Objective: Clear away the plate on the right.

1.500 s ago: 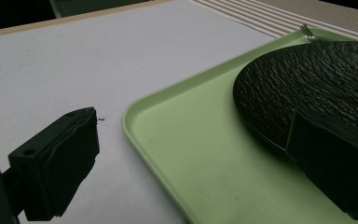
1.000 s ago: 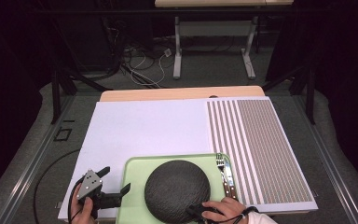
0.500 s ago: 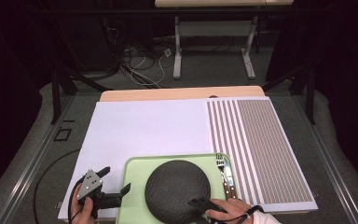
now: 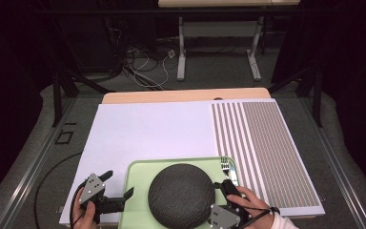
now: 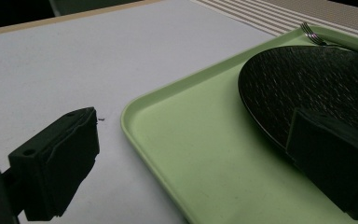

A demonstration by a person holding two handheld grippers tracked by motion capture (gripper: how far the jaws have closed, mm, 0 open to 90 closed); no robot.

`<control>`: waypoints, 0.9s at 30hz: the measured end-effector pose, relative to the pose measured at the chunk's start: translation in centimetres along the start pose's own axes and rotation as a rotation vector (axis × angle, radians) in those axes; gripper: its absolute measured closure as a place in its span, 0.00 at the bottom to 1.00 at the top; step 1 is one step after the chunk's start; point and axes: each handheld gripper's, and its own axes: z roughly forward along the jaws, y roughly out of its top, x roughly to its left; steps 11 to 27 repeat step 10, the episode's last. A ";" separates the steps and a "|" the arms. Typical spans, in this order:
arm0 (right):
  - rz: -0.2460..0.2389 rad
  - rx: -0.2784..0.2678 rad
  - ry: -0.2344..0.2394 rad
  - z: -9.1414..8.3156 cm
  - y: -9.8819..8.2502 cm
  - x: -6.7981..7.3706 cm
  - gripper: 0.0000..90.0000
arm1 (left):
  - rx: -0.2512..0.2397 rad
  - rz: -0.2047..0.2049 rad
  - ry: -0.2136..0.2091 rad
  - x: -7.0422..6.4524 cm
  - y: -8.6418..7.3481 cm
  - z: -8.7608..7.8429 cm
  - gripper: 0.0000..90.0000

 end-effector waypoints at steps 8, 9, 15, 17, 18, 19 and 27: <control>0.265 -0.029 -0.091 -1.4 -3.1 -2.7 0.00 | -0.001 -0.006 0.001 0.1 0.0 0.0 0.03; 0.296 -0.026 -0.099 -1.6 -3.6 -3.0 0.00 | 0.000 -0.007 0.002 0.1 0.0 0.0 0.03; 0.327 -0.027 -0.115 -1.8 -4.1 -3.3 0.00 | -0.001 -0.009 0.002 0.1 0.0 0.0 0.03; 0.327 -0.027 -0.115 -1.8 -4.1 -3.3 0.00 | -0.001 -0.009 0.002 0.1 0.0 0.0 0.03; 0.327 -0.027 -0.115 -1.8 -4.1 -3.3 0.00 | -0.001 -0.009 0.002 0.1 0.0 0.0 0.03; 0.327 -0.027 -0.115 -1.8 -4.1 -3.3 0.00 | -0.001 -0.009 0.002 0.1 0.0 0.0 0.03; 0.327 -0.027 -0.115 -1.8 -4.1 -3.3 0.00 | -0.001 -0.009 0.002 0.1 0.0 0.0 0.03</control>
